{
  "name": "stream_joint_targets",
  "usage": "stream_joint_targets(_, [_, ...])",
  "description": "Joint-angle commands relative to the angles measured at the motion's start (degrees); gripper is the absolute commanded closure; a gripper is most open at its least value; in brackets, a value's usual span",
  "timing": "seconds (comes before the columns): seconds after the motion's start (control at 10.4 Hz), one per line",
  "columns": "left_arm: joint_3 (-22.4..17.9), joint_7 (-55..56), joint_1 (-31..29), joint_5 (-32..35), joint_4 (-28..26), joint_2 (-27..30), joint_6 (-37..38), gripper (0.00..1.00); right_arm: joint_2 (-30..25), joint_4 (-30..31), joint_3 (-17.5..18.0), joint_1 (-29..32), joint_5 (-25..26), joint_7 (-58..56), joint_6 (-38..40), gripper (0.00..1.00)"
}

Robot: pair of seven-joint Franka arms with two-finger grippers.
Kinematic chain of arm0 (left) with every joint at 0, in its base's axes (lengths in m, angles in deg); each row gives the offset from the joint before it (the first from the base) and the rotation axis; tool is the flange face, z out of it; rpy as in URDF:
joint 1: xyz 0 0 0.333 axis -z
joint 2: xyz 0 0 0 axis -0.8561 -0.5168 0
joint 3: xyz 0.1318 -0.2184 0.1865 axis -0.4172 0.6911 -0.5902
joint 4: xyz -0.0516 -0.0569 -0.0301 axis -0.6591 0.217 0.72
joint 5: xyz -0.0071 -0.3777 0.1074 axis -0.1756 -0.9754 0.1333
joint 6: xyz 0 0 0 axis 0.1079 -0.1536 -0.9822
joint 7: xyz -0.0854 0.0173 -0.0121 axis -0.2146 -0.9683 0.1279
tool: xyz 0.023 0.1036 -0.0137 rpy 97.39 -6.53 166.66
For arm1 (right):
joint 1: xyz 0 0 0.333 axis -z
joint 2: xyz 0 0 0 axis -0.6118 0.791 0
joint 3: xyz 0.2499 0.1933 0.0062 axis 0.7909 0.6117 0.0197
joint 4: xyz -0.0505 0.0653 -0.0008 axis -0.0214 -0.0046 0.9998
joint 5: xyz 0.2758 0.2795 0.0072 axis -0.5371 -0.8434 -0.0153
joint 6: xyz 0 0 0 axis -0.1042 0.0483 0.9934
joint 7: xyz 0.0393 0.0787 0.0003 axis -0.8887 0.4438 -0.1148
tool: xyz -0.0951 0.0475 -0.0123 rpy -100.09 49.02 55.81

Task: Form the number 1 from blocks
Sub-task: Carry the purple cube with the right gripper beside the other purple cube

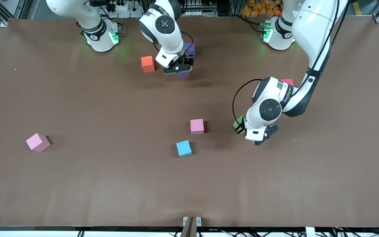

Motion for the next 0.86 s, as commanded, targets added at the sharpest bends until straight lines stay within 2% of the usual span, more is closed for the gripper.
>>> stream_joint_targets(0.0, [0.1,-1.1,-0.1,1.0,-0.8,1.5,1.0,1.0,1.7,0.5,-0.3,-3.7,-0.7,3.4,-2.4,0.49])
stream_joint_targets(0.29, [0.6,-1.2,0.3,3.6,-1.0,1.7,1.1,1.0,6.3,0.3,-0.3,-8.5,-0.6,6.3,-10.2,0.49])
stream_joint_targets(0.77, [1.1,-1.2,1.8,3.8,-1.6,1.3,1.1,1.0,6.3,1.1,-0.1,-9.5,-0.4,7.2,-10.5,0.49])
